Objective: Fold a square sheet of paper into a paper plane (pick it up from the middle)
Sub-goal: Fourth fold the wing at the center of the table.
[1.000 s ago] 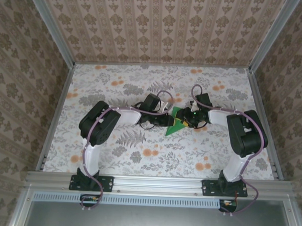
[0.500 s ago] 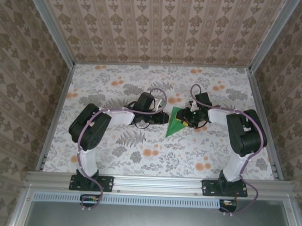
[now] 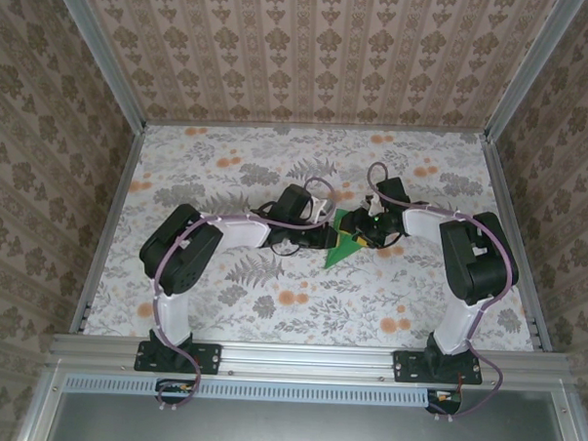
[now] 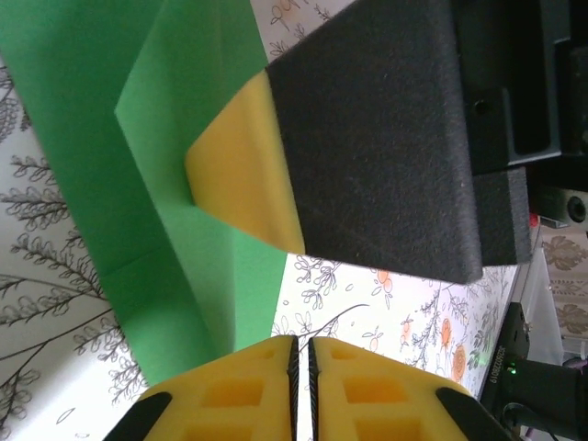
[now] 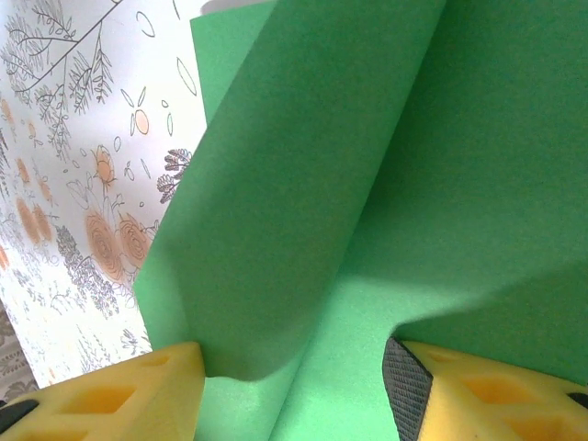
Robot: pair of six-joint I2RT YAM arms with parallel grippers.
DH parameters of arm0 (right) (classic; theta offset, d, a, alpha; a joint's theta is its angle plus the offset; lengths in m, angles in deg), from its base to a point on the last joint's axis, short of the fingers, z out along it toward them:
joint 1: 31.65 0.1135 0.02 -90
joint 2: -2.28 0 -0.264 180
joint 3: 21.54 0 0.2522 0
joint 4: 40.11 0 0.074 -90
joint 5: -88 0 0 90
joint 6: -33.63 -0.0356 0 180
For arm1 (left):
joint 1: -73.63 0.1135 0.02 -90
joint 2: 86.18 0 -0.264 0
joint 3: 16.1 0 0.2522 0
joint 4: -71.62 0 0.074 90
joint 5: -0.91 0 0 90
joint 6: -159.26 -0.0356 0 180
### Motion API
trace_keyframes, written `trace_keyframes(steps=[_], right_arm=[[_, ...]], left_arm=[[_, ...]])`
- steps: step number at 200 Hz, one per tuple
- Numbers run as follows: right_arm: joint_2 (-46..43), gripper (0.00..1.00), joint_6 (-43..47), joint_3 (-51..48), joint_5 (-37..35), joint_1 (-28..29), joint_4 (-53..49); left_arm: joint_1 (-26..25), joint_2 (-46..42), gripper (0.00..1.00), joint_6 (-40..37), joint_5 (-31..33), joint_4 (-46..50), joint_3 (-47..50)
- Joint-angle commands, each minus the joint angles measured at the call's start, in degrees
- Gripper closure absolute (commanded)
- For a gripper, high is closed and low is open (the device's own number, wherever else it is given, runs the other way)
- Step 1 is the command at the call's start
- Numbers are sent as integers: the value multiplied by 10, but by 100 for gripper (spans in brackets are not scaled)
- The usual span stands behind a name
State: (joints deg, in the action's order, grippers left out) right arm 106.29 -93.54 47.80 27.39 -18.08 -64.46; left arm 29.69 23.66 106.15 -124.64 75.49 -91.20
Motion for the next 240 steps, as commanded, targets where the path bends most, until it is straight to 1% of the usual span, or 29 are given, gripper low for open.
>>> trace_keyframes(steps=[1,63,119,150,197,240], right_arm=[[39,41,14,-15,-65,4,-67],[36,41,18,-18,-53,4,-63],[36,45,24,-18,-56,4,-65],[39,44,24,-18,-55,6,-64],[54,48,23,-4,-81,8,-94],[66,48,21,9,-104,15,-120]], left_arm=[[0,19,88,3,-7,1,-20],[1,37,91,-3,11,34,-32],[6,43,92,-1,21,42,-33],[6,49,93,2,19,43,-34],[7,51,93,-1,27,48,-36],[7,51,93,-2,31,50,-38]])
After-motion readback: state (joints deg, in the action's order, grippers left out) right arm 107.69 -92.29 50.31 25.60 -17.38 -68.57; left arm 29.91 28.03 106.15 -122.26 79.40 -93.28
